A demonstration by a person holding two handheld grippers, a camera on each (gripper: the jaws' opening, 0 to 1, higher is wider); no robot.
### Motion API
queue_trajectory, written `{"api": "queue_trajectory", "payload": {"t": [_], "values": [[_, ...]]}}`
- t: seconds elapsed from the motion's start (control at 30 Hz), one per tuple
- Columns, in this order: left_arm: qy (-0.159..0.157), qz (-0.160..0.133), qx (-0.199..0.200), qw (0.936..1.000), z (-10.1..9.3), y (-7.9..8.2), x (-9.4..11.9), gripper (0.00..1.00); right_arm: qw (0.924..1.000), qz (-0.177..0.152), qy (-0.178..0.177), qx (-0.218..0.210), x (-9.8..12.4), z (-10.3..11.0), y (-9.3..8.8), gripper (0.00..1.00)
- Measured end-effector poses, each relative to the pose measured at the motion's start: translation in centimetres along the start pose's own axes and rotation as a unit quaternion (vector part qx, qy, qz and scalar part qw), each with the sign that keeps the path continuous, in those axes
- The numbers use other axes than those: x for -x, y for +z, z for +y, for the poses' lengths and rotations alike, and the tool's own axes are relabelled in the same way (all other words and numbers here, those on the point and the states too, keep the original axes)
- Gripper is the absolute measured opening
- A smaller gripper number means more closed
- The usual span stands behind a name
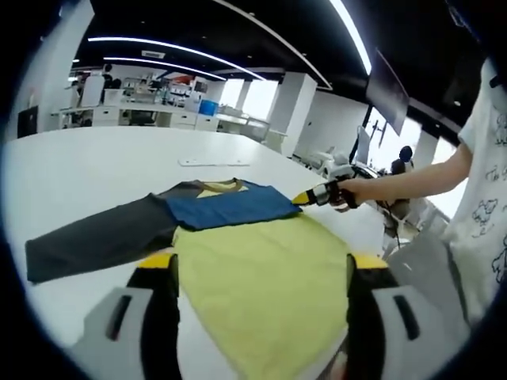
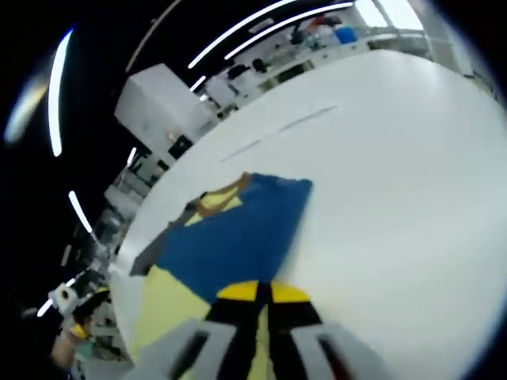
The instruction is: Fold the garment on the visible template until the final outline fits inside the template.
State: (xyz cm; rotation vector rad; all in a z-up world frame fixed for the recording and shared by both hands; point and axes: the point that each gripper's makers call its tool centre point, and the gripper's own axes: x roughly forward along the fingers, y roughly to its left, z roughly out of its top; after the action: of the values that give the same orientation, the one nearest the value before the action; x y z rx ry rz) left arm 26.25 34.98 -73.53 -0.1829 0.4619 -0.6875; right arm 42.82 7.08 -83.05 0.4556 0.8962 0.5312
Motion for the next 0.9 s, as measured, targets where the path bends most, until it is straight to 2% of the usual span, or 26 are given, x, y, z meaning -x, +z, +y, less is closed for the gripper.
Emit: {"api": "queue_trajectory", "payload": {"t": [0.13, 0.33, 0.53, 0.7, 0.8, 0.9], "values": [[0.003, 0.003, 0.002, 1.0, 0.1, -0.2, 0.0, 0.84, 0.9997, -0.007, -0.009, 0.022, 0.2, -0.2, 0.4, 0.0], [0.009, 0.002, 0.008, 0.9999, 0.5, -0.4, 0.1, 0.84, 0.9993, -0.01, -0.031, 0.019, 0.2, -1.8, 1.4, 0.0], [0.014, 0.0, 0.015, 0.9998, 1.0, -0.8, 0.3, 0.83, 0.999, -0.014, -0.037, 0.019, 0.5, -2.4, 1.8, 0.0], [0.016, 0.0, 0.014, 0.9998, 1.3, -0.8, 0.5, 0.83, 0.9975, -0.028, -0.051, 0.041, 0.3, -2.9, 2.3, 0.0], [0.02, -0.002, 0.017, 0.9997, 2.0, -0.8, 0.6, 0.82, 0.9978, -0.031, -0.045, 0.036, 0.2, -2.8, 2.4, 0.0], [0.022, -0.004, 0.017, 0.9996, 2.0, -0.8, 0.7, 0.82, 0.9966, -0.04, -0.035, 0.062, 0.5, -2.3, 2.5, 0.0]]}}
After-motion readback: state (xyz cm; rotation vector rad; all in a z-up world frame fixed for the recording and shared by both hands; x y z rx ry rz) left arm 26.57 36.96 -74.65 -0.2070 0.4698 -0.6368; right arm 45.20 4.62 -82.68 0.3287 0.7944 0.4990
